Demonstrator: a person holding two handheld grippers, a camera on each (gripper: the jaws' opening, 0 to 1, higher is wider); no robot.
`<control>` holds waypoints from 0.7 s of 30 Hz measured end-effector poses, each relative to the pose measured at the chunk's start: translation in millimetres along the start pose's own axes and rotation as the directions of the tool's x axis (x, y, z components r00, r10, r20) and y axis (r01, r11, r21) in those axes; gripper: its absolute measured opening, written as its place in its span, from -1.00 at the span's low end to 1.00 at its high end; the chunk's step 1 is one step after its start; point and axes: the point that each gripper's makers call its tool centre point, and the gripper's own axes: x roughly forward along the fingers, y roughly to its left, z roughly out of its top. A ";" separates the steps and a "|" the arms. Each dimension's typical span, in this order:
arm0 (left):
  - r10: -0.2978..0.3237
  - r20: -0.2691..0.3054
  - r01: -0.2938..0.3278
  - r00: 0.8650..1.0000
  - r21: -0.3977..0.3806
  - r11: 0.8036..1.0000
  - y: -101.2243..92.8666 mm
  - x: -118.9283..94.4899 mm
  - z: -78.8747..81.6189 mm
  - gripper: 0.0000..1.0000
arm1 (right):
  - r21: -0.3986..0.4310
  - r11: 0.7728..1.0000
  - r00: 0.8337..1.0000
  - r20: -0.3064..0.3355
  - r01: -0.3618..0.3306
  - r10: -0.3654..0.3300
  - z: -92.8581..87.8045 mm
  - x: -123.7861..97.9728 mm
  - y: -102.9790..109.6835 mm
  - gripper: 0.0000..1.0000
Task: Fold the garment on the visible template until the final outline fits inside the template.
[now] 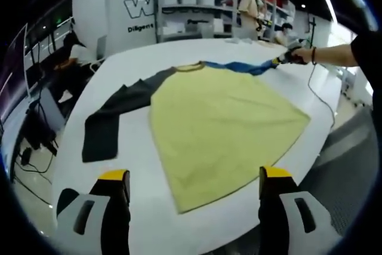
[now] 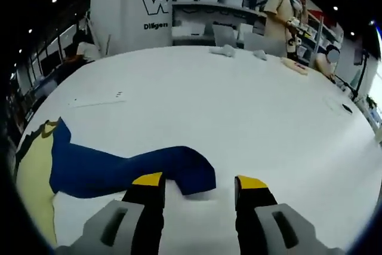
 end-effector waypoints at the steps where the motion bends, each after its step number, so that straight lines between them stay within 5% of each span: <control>1: -0.002 0.000 0.002 1.000 0.000 1.000 -0.4 0.1 0.0 0.70 | 0.000 1.000 1.000 -0.002 0.001 -0.001 -1.5 0.3 -0.2 -0.16; 9: -0.003 -0.011 0.003 1.000 0.007 1.000 -1.5 0.7 -1.6 0.70 | 0.056 0.997 0.998 0.035 -0.053 0.051 -11.7 -3.8 9.0 -0.30; 14: -0.001 -0.015 0.001 1.000 0.006 1.000 -0.4 0.7 -2.6 0.70 | 0.054 0.995 0.994 0.077 -0.083 0.079 0.5 10.0 4.5 -0.48; 21: 0.000 -0.012 0.000 1.000 0.004 1.000 -0.1 0.4 -2.2 0.69 | 0.016 0.995 0.991 0.088 -0.098 0.096 1.9 8.6 9.9 -0.98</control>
